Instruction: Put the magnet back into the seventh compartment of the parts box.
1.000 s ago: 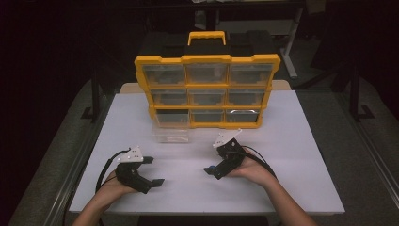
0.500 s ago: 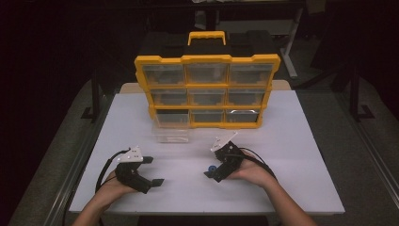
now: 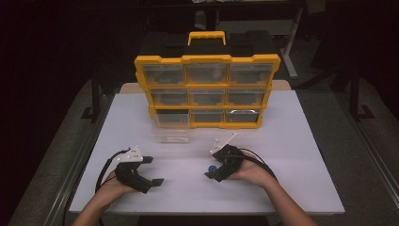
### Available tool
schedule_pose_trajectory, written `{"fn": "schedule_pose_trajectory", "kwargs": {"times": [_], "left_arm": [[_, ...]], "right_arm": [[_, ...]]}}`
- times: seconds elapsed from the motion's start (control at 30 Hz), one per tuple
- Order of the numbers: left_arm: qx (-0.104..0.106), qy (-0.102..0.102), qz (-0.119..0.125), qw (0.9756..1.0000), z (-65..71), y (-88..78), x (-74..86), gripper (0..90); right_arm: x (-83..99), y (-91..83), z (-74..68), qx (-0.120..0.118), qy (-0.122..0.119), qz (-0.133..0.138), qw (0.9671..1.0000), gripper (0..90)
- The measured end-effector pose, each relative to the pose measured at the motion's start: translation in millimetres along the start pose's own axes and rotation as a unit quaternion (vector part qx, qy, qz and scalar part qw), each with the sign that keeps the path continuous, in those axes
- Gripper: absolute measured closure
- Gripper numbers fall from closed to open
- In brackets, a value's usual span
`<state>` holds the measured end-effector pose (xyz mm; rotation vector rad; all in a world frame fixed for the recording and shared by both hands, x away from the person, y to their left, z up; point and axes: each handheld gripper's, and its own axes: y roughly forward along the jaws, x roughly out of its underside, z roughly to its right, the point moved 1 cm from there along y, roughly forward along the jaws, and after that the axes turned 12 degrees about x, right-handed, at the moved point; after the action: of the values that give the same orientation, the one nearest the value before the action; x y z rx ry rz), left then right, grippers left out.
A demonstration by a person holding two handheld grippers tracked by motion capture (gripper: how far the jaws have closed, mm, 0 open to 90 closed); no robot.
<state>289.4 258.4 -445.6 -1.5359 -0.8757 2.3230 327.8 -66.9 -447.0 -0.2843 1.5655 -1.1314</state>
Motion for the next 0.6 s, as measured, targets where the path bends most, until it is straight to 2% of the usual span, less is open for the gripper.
{"fn": "schedule_pose_trajectory", "kwargs": {"times": [0.3, 0.33, 0.43, 0.5, 0.6], "left_arm": [[0.0, 0.0, 0.002, 1.0, -0.1, 0.0, -0.2, 1.7], [0.001, 0.0, 0.002, 1.0, -0.2, -0.3, -0.2, 1.7], [0.001, -0.001, 0.004, 1.0, 0.2, -0.1, -0.4, 1.7], [0.001, -0.001, 0.004, 1.0, 0.3, -0.1, -0.4, 1.7], [0.002, -0.002, 0.005, 1.0, 0.3, -0.2, -0.4, 1.7]], "right_arm": [[0.5, -1.1, -3.0, -0.001, -0.016, -0.003, 0.9999, 36.2], [0.8, -0.3, -2.2, -0.001, -0.025, -0.001, 0.9997, 37.1], [1.4, 0.3, -3.4, 0.0, -0.029, -0.007, 0.9996, 40.1], [1.3, -0.7, -5.0, -0.002, -0.022, -0.012, 0.9997, 41.6], [1.9, 0.2, -3.7, 0.001, -0.034, -0.008, 0.9994, 43.8]]}}
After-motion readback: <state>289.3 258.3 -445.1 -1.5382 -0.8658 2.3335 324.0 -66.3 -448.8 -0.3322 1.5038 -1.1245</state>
